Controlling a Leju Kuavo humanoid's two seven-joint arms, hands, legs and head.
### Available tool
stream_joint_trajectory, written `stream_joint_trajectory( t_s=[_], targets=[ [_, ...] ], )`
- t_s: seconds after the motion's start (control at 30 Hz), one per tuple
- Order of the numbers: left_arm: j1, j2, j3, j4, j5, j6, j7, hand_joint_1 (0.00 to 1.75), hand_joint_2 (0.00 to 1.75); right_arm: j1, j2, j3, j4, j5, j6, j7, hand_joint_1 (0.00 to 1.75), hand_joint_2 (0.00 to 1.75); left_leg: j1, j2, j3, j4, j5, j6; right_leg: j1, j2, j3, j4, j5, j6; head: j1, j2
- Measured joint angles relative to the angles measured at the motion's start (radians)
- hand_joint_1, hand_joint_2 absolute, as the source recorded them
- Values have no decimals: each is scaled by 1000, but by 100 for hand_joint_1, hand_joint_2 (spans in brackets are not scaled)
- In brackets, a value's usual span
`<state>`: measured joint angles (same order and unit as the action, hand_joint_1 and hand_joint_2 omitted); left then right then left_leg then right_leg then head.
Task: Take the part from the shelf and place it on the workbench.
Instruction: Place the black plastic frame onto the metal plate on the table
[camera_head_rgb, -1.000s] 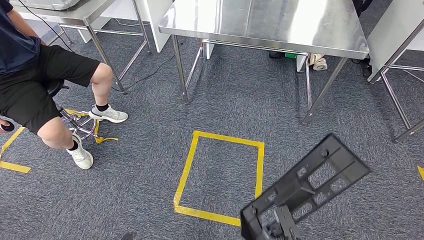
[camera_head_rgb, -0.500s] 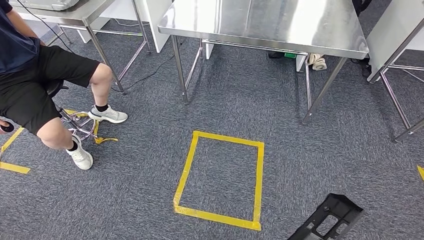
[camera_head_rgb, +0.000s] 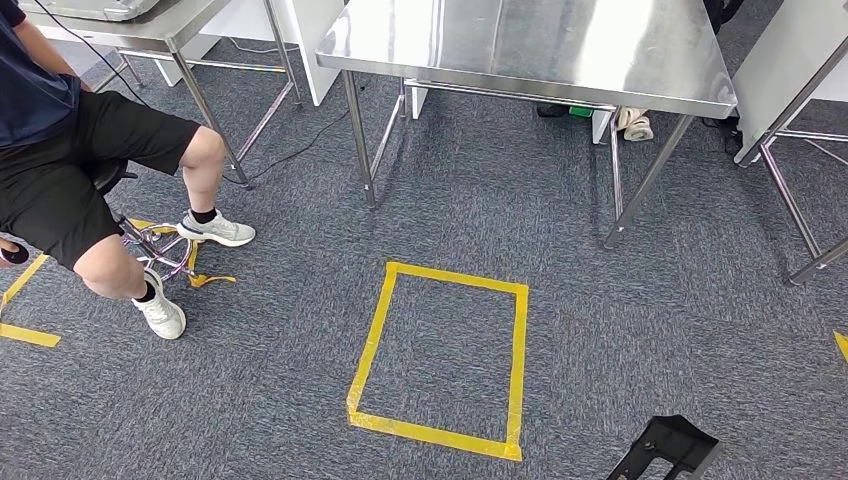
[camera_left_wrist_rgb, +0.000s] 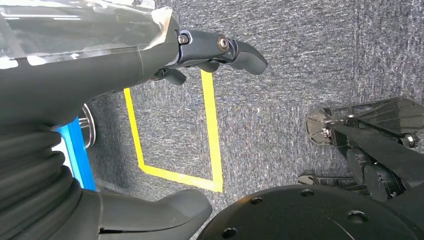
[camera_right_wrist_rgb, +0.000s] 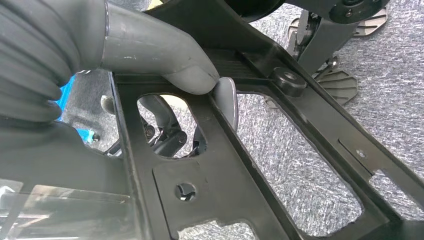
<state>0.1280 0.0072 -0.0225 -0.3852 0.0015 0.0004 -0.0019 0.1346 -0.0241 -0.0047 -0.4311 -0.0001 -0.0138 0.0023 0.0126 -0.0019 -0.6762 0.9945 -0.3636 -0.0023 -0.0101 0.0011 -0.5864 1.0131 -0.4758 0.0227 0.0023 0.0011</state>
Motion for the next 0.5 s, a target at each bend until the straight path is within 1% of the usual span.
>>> stream_joint_trajectory(
  t_s=[0.5],
  targets=[
    [1,0,0,0,0,0,0,0,175,1,0,-6,8,0,1,0,175,175,0,0,0,0,0,0,0,0,0,0,0,0,0,0]
  ],
)
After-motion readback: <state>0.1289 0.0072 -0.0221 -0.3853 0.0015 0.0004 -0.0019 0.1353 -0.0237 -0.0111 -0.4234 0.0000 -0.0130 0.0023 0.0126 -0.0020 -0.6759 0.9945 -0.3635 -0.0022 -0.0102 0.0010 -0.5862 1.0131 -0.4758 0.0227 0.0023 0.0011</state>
